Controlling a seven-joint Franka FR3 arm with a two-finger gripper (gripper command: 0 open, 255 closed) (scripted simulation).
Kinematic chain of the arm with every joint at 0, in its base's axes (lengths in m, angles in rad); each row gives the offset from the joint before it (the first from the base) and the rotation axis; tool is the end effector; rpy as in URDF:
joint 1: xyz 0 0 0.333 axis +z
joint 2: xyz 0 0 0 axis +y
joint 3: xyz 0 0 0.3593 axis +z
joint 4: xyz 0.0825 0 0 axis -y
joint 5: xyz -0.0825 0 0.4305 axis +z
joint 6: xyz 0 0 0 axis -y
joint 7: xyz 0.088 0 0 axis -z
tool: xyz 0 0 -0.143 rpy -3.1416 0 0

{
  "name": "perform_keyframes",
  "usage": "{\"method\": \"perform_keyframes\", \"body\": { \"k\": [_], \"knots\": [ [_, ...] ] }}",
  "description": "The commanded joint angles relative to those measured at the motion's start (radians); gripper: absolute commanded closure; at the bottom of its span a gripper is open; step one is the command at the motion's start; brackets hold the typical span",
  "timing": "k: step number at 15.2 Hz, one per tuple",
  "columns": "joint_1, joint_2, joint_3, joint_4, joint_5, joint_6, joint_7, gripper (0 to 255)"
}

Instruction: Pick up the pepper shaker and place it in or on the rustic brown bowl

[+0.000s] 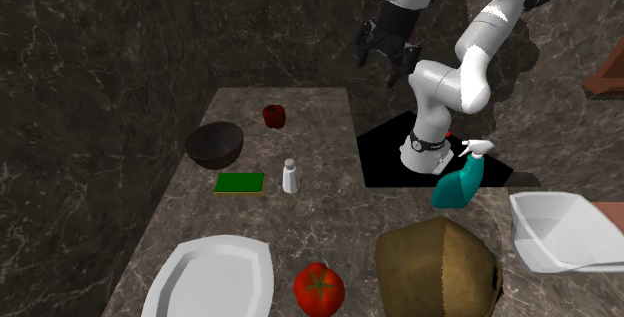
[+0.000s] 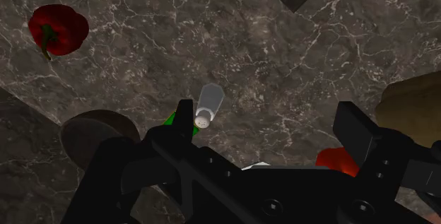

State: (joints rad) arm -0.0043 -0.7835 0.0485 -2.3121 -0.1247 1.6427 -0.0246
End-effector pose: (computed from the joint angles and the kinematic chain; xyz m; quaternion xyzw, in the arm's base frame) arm 0.3354 0.0028 0.6156 0.9948 0.0291 0.0568 0.0792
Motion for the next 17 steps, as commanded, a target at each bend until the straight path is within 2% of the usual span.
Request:
{"method": "perform_keyframes", "body": {
  "k": [1,9,17],
  "knots": [
    [0.000,0.000,0.000,0.000,0.000,0.000,0.000,0],
    [-0.027,0.220,-0.050,-0.037,-0.017,0.229,-0.004,0],
    [-0.049,0.492,-0.094,0.009,-0.019,0.427,-0.013,0]
  ]
}}
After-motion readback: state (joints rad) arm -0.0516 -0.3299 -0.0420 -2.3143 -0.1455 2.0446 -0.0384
